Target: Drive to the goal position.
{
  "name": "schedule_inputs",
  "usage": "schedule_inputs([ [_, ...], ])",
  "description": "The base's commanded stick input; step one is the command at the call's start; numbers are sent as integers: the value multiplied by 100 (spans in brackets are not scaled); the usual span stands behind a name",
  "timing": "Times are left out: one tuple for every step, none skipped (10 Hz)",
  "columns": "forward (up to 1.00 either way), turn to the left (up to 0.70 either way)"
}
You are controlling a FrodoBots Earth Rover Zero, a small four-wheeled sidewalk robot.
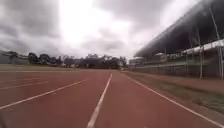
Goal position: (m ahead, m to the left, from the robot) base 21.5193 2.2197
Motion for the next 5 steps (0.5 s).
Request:
schedule_inputs([
  [70, 0],
  [70, 0],
  [70, 0],
  [70, 0],
  [70, 0],
])
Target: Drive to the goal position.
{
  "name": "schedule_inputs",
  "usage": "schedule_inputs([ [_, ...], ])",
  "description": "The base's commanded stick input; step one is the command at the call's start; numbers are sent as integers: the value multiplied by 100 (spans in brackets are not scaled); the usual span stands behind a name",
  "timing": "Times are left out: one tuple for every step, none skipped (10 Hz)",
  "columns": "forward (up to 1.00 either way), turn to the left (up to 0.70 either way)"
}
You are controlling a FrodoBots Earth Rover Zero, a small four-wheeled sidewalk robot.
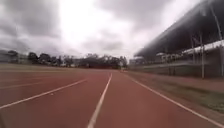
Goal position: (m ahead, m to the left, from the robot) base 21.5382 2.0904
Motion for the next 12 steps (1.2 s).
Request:
schedule_inputs([
  [70, 0],
  [70, 0],
  [70, 0],
  [70, 0],
  [70, 0],
  [70, 0],
  [70, 0],
  [70, 0],
  [70, 0],
  [70, 0],
  [70, 0],
  [70, 0],
])
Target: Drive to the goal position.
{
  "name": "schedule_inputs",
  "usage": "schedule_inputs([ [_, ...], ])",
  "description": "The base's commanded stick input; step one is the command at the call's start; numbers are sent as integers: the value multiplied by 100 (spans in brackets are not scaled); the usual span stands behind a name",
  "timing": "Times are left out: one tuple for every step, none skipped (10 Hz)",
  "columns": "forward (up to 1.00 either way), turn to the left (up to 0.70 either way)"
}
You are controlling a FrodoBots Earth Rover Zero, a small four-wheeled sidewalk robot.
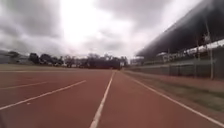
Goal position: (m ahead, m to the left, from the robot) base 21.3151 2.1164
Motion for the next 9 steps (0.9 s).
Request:
schedule_inputs([
  [70, 0],
  [70, 0],
  [70, 0],
  [70, 0],
  [70, 0],
  [70, 0],
  [70, 0],
  [70, 0],
  [70, 0],
])
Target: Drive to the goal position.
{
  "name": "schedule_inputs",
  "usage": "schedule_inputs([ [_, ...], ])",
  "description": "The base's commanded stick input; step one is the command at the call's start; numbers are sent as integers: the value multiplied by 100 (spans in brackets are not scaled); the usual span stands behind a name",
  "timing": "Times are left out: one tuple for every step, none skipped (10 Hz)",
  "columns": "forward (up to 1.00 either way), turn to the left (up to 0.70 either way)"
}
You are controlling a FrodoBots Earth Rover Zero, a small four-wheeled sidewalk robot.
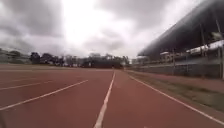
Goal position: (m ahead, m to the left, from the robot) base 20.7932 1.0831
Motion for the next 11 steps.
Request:
schedule_inputs([
  [70, 0],
  [70, 0],
  [70, 0],
  [70, 0],
  [70, 0],
  [70, 0],
  [70, 0],
  [70, 0],
  [70, 0],
  [70, 0],
  [70, 0],
])
